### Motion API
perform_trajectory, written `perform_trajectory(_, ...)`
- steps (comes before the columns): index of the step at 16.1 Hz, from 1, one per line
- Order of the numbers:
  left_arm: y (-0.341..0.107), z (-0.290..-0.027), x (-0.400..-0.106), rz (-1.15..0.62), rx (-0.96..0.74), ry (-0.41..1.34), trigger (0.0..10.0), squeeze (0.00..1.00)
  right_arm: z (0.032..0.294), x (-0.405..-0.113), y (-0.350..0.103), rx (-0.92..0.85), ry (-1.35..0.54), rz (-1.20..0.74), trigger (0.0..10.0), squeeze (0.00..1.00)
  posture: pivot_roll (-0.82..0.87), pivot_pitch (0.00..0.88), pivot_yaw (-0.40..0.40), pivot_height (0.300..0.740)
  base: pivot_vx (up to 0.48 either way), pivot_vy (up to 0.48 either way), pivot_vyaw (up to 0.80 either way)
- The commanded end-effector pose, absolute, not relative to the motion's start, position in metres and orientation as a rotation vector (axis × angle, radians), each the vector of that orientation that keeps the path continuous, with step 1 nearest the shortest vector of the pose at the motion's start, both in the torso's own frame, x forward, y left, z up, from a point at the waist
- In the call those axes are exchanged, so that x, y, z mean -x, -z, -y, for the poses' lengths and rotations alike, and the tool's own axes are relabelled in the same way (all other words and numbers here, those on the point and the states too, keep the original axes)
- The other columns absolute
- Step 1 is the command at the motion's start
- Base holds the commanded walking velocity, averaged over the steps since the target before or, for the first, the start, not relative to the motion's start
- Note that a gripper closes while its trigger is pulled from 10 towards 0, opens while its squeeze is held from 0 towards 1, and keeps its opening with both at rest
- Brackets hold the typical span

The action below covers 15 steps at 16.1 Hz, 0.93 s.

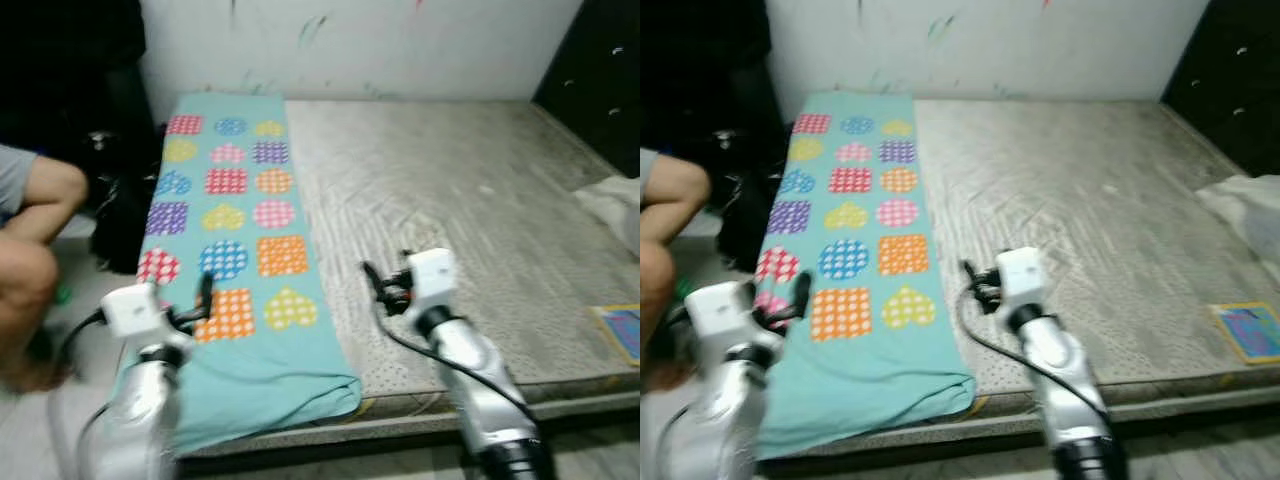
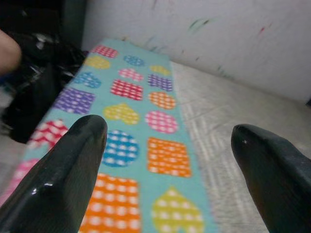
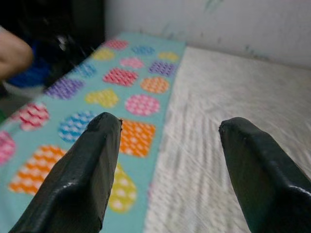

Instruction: Clean up the room

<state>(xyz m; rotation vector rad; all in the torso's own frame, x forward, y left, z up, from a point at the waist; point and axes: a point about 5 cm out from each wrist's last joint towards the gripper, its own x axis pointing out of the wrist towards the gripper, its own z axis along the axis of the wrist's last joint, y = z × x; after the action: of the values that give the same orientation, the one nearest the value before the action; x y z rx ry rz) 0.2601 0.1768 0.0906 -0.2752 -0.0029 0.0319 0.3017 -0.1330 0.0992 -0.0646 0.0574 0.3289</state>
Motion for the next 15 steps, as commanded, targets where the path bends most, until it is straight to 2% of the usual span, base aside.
perform_trajectory(1, -0.0882, -0.1786, -0.2572, -0.004, 0.265, -0.027, 10.0, 0.00, 0.1311, -0.3021, -0.0997, 0.063, -0.333, -0.057, 10.0, 0.00, -0.13, 0.000, -0.045, 0.740, 0.247, 0.000, 0.00)
perform_trajectory(11, -0.0878, -0.1787, -0.2570, -0.007, 0.262, -0.030, 10.0, 0.00, 0.1308, -0.3022, -0.0996, 0.065, -0.336, -0.057, 10.0, 0.00, -0.12, 0.000, -0.046, 0.740, 0.286, 0.000, 0.00)
perform_trajectory(15, -0.0850, -0.1802, -0.2567, -0.020, 0.269, -0.046, 10.0, 0.00, 0.1318, -0.3022, -0.0985, 0.069, -0.333, -0.058, 10.0, 0.00, -0.12, 0.000, -0.043, 0.740, 0.000, 0.000, 0.00)
